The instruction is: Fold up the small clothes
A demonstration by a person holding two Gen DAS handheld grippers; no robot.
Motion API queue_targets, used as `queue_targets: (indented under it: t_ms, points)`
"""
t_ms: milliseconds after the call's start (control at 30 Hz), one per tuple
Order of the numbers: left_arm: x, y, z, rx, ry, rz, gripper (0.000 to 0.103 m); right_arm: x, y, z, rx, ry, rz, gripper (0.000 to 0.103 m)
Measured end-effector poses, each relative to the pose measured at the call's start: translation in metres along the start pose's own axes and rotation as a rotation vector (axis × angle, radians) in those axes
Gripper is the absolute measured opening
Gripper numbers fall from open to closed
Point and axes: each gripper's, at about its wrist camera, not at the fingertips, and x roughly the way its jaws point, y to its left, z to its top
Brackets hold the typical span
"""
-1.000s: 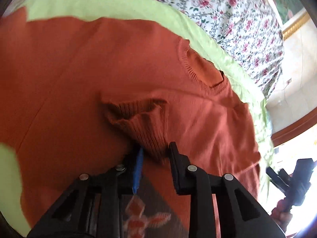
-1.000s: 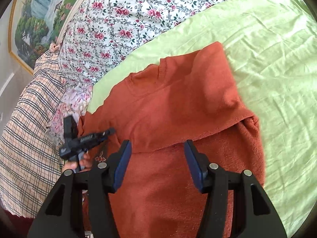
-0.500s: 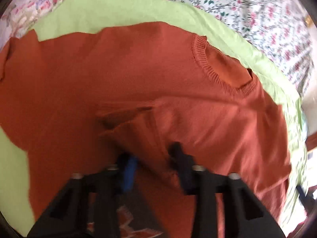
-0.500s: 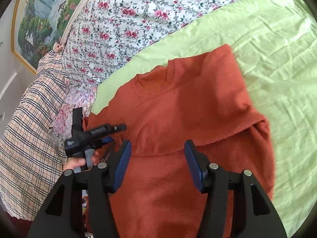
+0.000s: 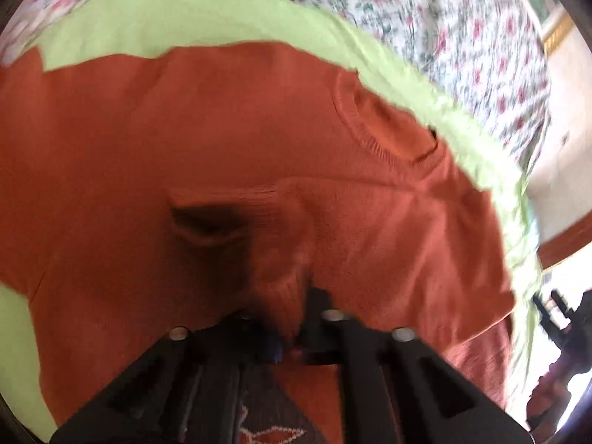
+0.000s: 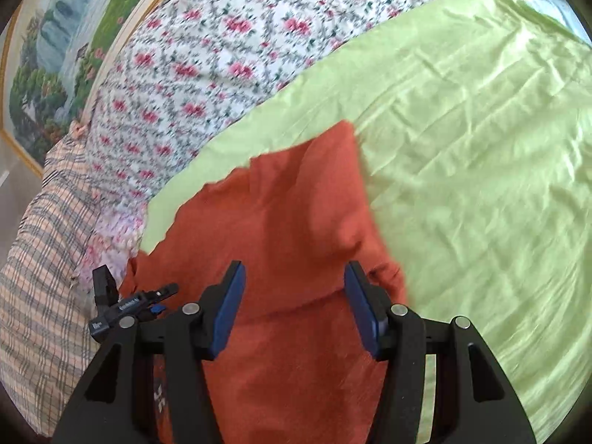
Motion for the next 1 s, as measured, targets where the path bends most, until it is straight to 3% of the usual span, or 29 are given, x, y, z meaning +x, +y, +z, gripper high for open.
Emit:
queue_targets:
  t_ms: [67, 133, 233, 300, 500, 600, 633, 667, 700, 800, 900, 967, 1000]
  points:
    - [-0.030, -0.003, 0.003, 0.045, -0.119, -0.018, 0.004, 0.001, -0.003, 0.012, -0.008, -0.008, -0.028, 0.057]
    - [-0.048, 0.005, 0.006, 0.055, -0.183, -0.007, 0.003, 0.002, -0.006, 0.021, -0.026, -0.019, -0.046, 0.059]
    - [-0.043, 0.035, 0.005, 0.014, -0.160, 0.053, 0.003, 0.022, -0.012, 0.034, -0.034, -0.002, -0.096, 0.063]
    - [-0.038, 0.049, 0.002, -0.017, -0.135, 0.049, 0.004, 0.042, -0.014, 0.039, -0.026, 0.032, -0.106, 0.063]
    - [-0.029, 0.047, -0.003, -0.017, -0.120, 0.049, 0.004, 0.100, 0.004, 0.046, -0.100, 0.126, -0.138, 0.063]
    - [-0.027, 0.047, -0.004, -0.015, -0.111, 0.050, 0.004, 0.128, 0.008, 0.042, -0.171, 0.186, -0.243, 0.062]
    - [-0.027, 0.046, -0.006, -0.014, -0.111, 0.043, 0.004, 0.133, 0.010, 0.041, -0.205, 0.201, -0.258, 0.044]
    - [-0.030, 0.040, -0.004, -0.011, -0.120, 0.022, 0.004, 0.132, 0.011, 0.043, -0.228, 0.198, -0.267, 0.017]
    - [-0.033, 0.033, -0.003, 0.003, -0.135, -0.010, 0.004, 0.123, 0.007, 0.049, -0.204, 0.178, -0.241, 0.011]
    - [-0.029, 0.013, 0.000, 0.055, -0.146, -0.031, 0.004, 0.102, -0.008, 0.061, -0.178, 0.121, -0.243, 0.010]
    - [-0.011, 0.013, 0.000, 0.061, -0.103, 0.008, 0.004, 0.112, -0.024, 0.056, -0.148, 0.168, -0.247, 0.010]
    - [-0.005, 0.019, -0.003, 0.043, -0.081, 0.015, 0.004, 0.105, -0.025, 0.057, -0.122, 0.148, -0.243, 0.013]
    - [-0.006, 0.022, -0.003, 0.035, -0.084, 0.008, 0.004, 0.093, -0.019, 0.057, -0.128, 0.107, -0.284, 0.019]
